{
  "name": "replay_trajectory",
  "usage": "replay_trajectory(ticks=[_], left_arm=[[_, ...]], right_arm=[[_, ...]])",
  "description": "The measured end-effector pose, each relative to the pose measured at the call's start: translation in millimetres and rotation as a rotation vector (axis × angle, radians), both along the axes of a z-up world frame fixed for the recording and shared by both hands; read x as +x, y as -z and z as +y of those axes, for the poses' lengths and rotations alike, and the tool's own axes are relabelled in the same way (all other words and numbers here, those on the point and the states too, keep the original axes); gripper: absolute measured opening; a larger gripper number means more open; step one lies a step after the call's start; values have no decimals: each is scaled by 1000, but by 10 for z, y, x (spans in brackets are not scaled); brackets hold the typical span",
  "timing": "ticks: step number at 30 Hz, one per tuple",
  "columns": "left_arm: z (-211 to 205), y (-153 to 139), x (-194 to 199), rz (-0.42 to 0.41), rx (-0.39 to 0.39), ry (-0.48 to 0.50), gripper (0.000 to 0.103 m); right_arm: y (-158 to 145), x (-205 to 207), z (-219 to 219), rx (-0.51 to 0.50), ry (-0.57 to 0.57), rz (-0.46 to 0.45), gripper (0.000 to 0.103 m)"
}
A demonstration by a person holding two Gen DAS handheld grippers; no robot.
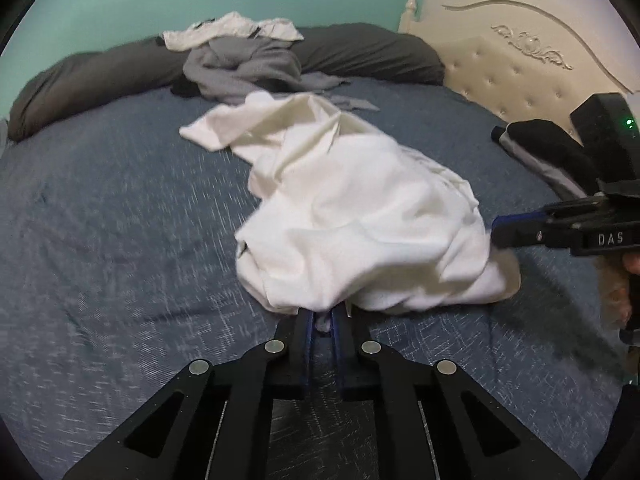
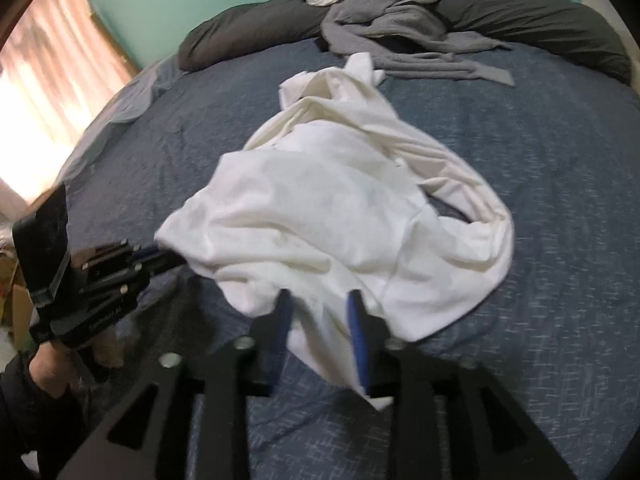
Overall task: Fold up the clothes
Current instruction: 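Grasp the white shirt's edge with the left gripper and lift it while the right gripper holds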
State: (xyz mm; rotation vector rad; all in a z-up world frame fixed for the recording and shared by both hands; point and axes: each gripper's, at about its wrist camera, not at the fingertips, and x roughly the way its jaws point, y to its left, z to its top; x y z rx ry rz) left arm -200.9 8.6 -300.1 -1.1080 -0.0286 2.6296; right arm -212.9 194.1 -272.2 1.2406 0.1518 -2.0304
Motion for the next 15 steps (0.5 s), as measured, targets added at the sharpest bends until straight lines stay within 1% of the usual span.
replay_trajectory(ticks=[5,9,10,11,12,15], left_arm=[[-100,-40,-46,8,26,-12,7],[-130,-61,-39,18,34,-18,6],[-130,-74,-31,22,33,-18,6],[-136,-95,-24,29,31,-19,6],[-145,-118,-17,36,29,-20,6],[-186,-216,23,65,30,-29,6]], right_arm=[[70,69,-126,47,-62,-7,36],[143,76,-173,64,-77,1,35],[149,66,-176,61,-76,2,32],[137,57,-173,57,-70,10,17],[107,50,-163,51,-61,26,12],[-22,59,-131,33,-39,59,7]])
